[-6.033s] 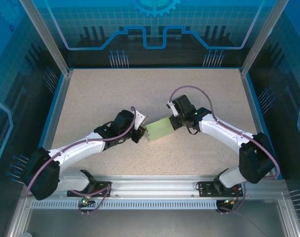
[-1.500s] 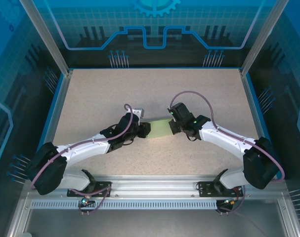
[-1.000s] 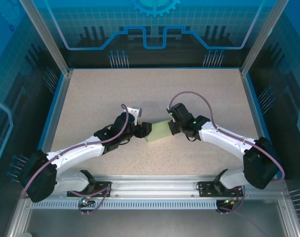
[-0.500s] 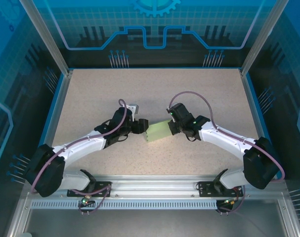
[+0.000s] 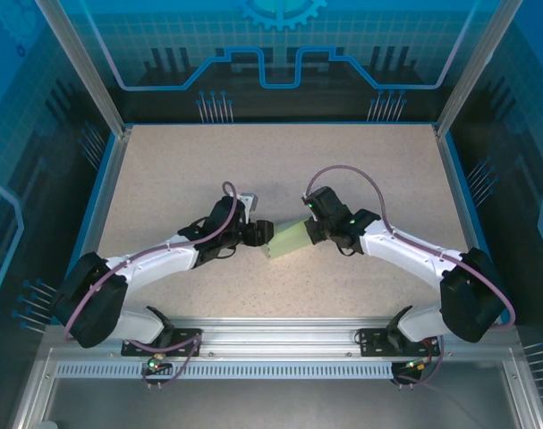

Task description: Fold the paper box

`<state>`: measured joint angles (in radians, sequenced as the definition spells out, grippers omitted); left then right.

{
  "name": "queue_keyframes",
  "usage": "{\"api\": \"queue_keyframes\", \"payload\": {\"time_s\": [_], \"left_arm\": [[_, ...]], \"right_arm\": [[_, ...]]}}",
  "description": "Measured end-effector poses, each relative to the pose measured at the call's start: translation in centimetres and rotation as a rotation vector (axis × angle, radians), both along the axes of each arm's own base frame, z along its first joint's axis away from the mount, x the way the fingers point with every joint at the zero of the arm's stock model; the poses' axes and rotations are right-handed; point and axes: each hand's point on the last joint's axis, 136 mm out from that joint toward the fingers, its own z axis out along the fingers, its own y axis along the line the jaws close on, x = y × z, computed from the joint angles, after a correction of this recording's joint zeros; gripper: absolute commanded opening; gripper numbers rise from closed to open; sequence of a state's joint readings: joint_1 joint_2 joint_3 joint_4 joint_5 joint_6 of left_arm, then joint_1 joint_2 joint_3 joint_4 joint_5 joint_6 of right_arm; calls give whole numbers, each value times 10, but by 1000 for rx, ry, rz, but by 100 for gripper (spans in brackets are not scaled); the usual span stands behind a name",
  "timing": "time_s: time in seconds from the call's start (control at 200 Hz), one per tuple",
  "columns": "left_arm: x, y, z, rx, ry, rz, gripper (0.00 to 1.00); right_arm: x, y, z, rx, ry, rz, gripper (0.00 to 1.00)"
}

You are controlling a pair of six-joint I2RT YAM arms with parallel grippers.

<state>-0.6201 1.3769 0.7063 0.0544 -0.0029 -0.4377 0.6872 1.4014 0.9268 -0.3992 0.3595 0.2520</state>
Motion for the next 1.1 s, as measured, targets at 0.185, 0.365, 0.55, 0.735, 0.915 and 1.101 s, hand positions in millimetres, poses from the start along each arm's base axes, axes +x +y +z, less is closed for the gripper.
{"api": "queue_keyframes", "payload": {"time_s": [0.185,0.365,0.55,0.735,0.915,1.101], "left_arm": [[1,-3,-2,5,-10,-3,66],[3,-5,-2,13,-25,-5,66],[2,-7,-1,17,-35,-16,66],[3,-9,-1,20,-36,-19,66],[3,-10,0,23,-40,-23,66],[3,-10,0,28,-42,-21,66]], "right_arm": [[-1,-4,-1,-19,0,-6,20],[-5,-7,2,-30,5,1,30],[-9,-7,9,-22,10,18,36],[-13,-7,26,-2,-4,40,41],[-12,-3,46,69,-8,71,47],[9,-14,53,204,39,46,49]]}}
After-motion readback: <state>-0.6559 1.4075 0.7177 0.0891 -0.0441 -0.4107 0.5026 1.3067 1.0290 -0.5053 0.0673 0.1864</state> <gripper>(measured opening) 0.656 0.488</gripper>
